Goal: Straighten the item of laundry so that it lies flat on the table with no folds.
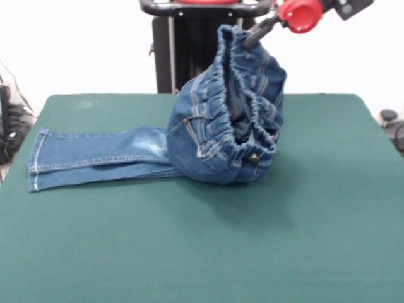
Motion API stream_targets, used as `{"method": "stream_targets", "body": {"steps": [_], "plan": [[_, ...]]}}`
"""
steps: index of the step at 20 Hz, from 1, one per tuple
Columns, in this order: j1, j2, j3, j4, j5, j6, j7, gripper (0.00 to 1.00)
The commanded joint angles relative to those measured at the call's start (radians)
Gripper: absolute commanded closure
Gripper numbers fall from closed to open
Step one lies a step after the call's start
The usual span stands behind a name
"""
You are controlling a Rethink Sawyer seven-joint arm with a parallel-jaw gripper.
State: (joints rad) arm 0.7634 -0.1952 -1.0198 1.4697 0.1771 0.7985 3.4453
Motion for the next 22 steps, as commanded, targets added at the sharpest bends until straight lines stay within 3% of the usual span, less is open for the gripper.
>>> {"method": "stream_targets", "body": {"steps": [1, 9, 16, 22], "plan": [[0.046, 0.019, 0.06, 0.093, 0.103, 0.106, 0.294, 1.0], [0.099, 0.083, 0.083, 0.162, 0.178, 0.043, 0.37, 1.0], [0.198, 0.131, 0.109, 0.282, 0.278, -0.041, 0.455, 1.0], [0.268, 0.146, 0.154, 0.397, 0.368, -0.142, 0.448, 1.0]]}}
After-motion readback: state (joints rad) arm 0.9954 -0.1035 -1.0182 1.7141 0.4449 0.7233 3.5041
